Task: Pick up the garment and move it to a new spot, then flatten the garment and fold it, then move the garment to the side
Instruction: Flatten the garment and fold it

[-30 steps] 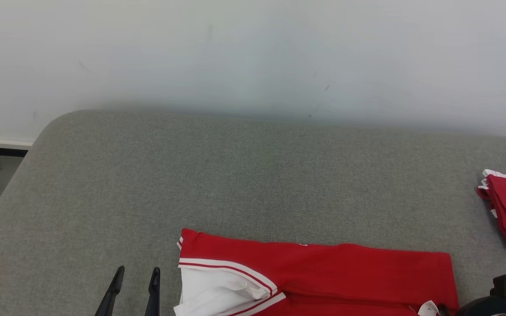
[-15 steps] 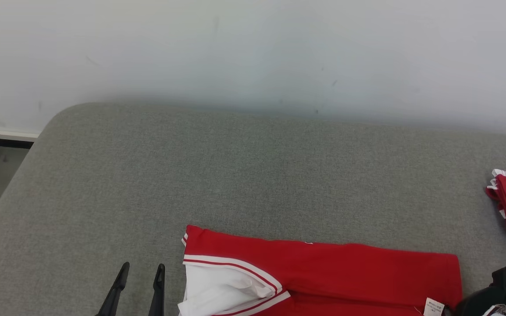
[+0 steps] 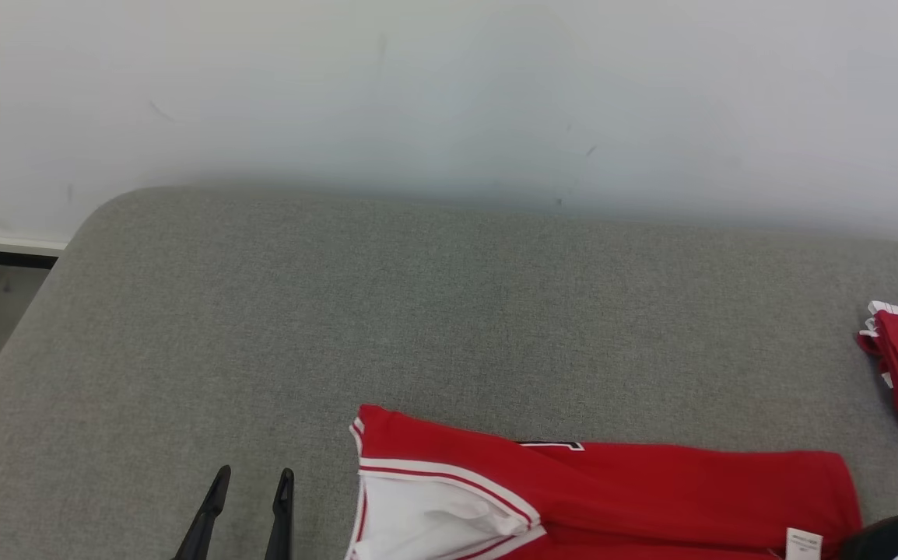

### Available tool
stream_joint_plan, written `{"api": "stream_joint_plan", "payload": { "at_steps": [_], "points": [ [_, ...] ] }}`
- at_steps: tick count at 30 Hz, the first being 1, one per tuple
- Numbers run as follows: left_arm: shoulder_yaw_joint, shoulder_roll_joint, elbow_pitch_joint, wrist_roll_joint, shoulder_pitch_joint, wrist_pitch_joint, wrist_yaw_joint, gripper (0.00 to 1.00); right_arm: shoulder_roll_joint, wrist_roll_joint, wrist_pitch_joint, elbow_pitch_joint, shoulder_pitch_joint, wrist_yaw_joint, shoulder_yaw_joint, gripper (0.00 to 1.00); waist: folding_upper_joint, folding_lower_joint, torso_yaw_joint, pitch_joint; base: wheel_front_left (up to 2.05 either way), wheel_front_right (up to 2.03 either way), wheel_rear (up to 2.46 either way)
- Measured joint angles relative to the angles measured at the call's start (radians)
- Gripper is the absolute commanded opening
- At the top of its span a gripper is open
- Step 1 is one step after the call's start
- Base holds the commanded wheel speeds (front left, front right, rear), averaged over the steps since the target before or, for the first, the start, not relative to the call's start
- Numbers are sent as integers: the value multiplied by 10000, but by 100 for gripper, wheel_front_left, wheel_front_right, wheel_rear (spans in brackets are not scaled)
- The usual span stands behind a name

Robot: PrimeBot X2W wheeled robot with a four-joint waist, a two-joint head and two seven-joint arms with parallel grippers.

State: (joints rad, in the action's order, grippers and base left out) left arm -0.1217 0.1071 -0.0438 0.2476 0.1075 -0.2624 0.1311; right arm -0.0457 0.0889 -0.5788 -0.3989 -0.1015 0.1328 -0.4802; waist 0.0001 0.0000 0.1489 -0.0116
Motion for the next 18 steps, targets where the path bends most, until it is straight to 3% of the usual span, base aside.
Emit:
{"api": "stream_joint_plan", "payload": {
  "at_steps": [11,15,18],
  "points": [
    [-19,-46,56,-44,72,0,0,100,-31,-823,-251,1825,469,-8,-1791,0,0,0,-109,-77,0,0,0],
    [-48,-58,50,-61,98,0,0,100,-35,-552,-782,2535,768,-8,-1517,0,0,0,-175,-160,0,0,0],
    [-81,-63,38,-75,120,0,0,100,-46,596,-1239,2986,919,-10,-746,0,0,0,-242,-235,0,0,0]
  ]
}}
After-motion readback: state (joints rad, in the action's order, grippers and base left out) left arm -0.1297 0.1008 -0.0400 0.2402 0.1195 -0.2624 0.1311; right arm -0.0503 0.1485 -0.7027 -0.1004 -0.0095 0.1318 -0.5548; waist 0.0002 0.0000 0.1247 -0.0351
